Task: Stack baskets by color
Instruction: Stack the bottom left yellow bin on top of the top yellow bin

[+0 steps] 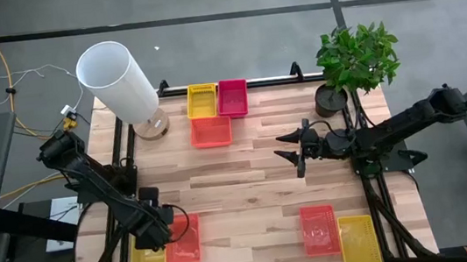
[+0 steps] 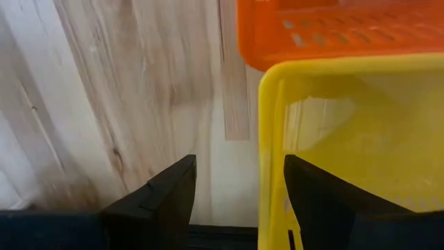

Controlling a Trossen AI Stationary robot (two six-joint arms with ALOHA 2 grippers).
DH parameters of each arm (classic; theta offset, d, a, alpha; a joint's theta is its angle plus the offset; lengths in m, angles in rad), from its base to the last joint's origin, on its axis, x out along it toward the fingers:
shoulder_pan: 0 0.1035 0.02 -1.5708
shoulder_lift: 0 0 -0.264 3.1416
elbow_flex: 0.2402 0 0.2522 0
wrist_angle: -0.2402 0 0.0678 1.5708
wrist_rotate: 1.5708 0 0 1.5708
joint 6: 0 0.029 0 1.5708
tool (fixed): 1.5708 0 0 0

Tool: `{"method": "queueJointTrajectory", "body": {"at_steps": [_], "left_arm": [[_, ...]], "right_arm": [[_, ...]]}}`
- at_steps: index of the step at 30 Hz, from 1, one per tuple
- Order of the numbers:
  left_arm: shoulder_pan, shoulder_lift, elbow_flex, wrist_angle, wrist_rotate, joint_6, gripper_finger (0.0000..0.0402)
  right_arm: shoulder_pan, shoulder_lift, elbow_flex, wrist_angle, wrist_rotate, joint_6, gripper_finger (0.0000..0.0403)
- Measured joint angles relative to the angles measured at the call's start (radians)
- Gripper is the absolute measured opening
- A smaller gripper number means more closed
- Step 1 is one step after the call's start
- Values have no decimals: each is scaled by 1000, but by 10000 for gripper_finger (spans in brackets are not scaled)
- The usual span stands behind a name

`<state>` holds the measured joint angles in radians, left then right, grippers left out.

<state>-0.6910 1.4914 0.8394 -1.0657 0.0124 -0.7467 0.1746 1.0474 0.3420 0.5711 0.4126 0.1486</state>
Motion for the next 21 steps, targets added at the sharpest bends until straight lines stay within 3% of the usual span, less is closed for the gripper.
{"method": "queueJointTrajectory", "body": {"at_steps": [6,16,21], "left_arm": [[0,0,0,5,3,0,165],[1,-1,0,16,16,26,15],[10,-8,1,-29,44,25,11]], "right_arm": [[0,0,0,0,0,0,206],[0,0,0,1,0,6,206],[0,0,0,1,0,8,206]]}}
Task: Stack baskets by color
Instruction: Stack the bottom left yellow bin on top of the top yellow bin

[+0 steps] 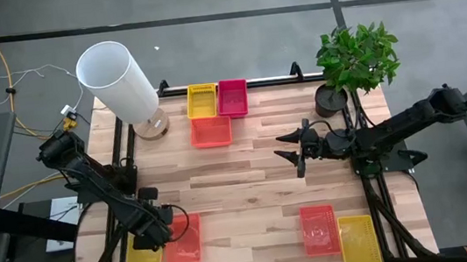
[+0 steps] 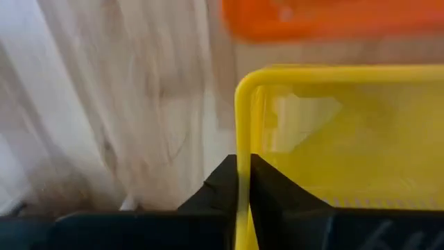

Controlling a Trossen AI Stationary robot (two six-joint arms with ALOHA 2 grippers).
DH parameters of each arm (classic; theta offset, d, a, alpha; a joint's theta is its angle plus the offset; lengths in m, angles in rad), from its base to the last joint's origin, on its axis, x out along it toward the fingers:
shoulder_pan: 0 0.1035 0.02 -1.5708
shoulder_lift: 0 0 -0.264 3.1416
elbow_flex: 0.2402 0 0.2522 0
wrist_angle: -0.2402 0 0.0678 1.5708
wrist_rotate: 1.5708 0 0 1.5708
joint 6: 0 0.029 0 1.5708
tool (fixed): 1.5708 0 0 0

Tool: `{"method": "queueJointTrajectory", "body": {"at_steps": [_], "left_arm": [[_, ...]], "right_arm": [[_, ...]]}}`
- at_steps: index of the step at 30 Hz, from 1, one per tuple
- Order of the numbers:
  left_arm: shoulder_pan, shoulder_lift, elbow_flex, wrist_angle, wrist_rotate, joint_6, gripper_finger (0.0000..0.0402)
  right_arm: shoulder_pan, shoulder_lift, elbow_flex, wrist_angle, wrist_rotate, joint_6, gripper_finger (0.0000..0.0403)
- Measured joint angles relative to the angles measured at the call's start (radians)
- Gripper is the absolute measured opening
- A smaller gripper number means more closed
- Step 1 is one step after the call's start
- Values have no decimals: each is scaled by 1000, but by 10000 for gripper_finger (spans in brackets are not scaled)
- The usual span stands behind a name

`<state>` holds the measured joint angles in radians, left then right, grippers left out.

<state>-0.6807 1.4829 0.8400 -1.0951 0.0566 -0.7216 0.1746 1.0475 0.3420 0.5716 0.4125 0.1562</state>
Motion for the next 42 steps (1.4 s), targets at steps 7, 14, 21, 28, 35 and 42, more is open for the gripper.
{"method": "queueJointTrajectory", "body": {"at_steps": [7,14,21,28,35,42], "left_arm": [[20,-48,105,-276,-19,-8,2],[81,-99,347,-472,-156,18,1],[188,-114,593,-472,-414,186,0],[406,-72,713,-331,-698,614,0],[758,17,789,-61,-711,1085,0],[1079,170,964,-5,-650,1344,0]], "right_arm": [[0,0,0,1,0,-1,206],[0,0,0,1,0,-4,206],[0,0,0,-7,0,-4,206],[0,0,0,-8,0,-4,206],[0,0,0,-9,0,0,206],[0,0,0,-15,3,-5,206]]}}
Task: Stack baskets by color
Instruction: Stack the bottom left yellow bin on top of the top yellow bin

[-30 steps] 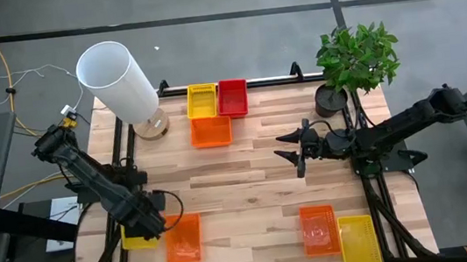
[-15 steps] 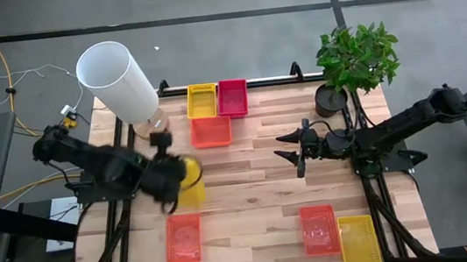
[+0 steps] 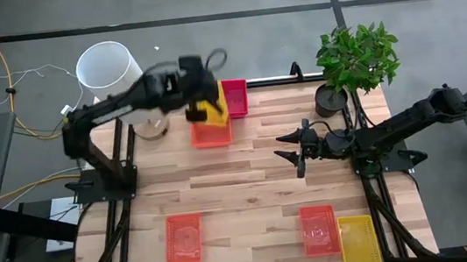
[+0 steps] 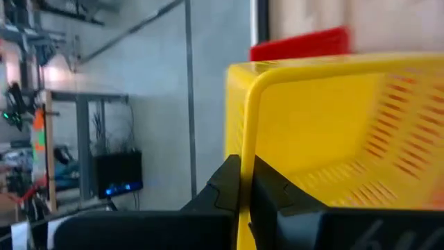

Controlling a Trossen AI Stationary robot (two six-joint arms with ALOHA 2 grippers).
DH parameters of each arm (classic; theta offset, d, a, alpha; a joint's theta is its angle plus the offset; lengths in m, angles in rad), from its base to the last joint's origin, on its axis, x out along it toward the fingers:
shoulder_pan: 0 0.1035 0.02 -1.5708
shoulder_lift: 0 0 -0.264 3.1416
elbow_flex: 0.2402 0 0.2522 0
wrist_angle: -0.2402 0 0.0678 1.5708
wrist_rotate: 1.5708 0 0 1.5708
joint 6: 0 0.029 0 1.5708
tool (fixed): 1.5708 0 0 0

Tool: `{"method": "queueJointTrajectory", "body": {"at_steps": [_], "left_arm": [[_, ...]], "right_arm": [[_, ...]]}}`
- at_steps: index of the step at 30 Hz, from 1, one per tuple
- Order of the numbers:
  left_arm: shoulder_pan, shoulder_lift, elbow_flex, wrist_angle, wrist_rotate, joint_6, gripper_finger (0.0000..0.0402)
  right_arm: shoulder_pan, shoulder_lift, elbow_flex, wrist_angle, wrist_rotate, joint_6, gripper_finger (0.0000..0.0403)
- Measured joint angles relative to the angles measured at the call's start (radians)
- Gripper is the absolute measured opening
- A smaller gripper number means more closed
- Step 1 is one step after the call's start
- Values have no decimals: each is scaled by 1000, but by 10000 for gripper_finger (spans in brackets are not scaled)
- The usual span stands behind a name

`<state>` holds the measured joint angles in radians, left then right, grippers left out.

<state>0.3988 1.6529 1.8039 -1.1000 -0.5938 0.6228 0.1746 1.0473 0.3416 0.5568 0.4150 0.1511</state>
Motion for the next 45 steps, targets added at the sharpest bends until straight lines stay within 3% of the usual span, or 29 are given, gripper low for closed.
{"method": "queueJointTrajectory", "body": {"at_steps": [7,16,26,45], "left_arm": [[195,157,85,1,22,92,0],[306,284,86,7,53,173,0],[349,345,86,9,173,237,0],[359,368,85,-5,270,298,0]], "right_arm": [[0,0,0,-1,-4,25,206],[0,0,0,-23,-5,27,206],[0,0,0,-48,-5,32,206],[0,0,0,-61,-6,32,206]]}}
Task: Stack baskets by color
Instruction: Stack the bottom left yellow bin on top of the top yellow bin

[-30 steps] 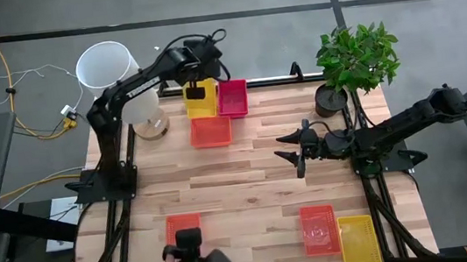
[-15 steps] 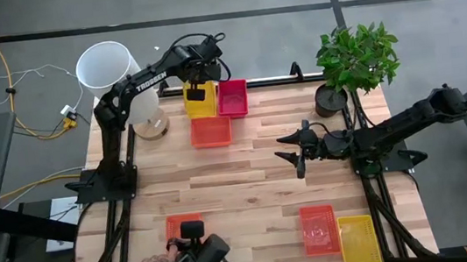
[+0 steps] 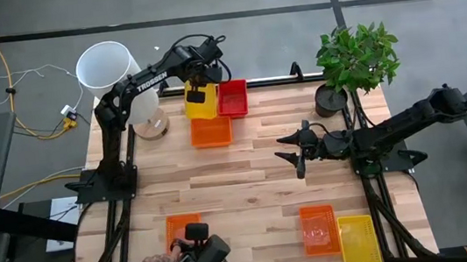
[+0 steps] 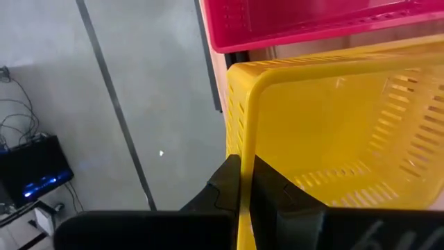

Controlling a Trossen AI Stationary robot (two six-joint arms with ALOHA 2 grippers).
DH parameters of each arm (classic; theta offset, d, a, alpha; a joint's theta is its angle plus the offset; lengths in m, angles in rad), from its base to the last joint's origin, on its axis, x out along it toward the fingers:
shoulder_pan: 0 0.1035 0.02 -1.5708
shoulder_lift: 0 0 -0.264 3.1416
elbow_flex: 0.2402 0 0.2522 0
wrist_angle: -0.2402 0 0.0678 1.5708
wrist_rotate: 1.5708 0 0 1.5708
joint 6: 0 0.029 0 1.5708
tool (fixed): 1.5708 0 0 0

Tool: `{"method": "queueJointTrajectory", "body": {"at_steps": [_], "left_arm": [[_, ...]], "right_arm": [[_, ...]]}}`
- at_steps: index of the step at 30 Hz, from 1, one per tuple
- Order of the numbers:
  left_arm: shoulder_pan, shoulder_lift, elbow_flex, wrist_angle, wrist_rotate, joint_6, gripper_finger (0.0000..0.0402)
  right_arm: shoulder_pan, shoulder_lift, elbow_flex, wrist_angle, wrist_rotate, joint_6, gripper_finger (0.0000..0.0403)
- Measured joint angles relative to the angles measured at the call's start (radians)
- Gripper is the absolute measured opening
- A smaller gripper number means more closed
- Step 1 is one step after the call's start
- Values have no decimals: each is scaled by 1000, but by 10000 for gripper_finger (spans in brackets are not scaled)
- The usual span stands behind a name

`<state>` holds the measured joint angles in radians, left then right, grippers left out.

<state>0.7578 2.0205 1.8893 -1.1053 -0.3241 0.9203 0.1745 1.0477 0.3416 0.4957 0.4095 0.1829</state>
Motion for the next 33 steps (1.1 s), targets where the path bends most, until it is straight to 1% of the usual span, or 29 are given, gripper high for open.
{"method": "queueJointTrajectory", "body": {"at_steps": [5,13,17,21,33], "left_arm": [[0,0,0,-1,5,8,0],[0,0,0,3,58,-10,0],[0,0,0,3,59,-18,6],[0,0,0,3,59,-27,31],[0,0,0,13,86,-77,131]], "right_arm": [[0,0,0,0,0,-1,206],[0,0,0,0,6,-7,206],[0,0,0,0,6,-8,206],[0,0,0,-1,6,-8,206],[0,0,0,-6,7,-8,206]]}}
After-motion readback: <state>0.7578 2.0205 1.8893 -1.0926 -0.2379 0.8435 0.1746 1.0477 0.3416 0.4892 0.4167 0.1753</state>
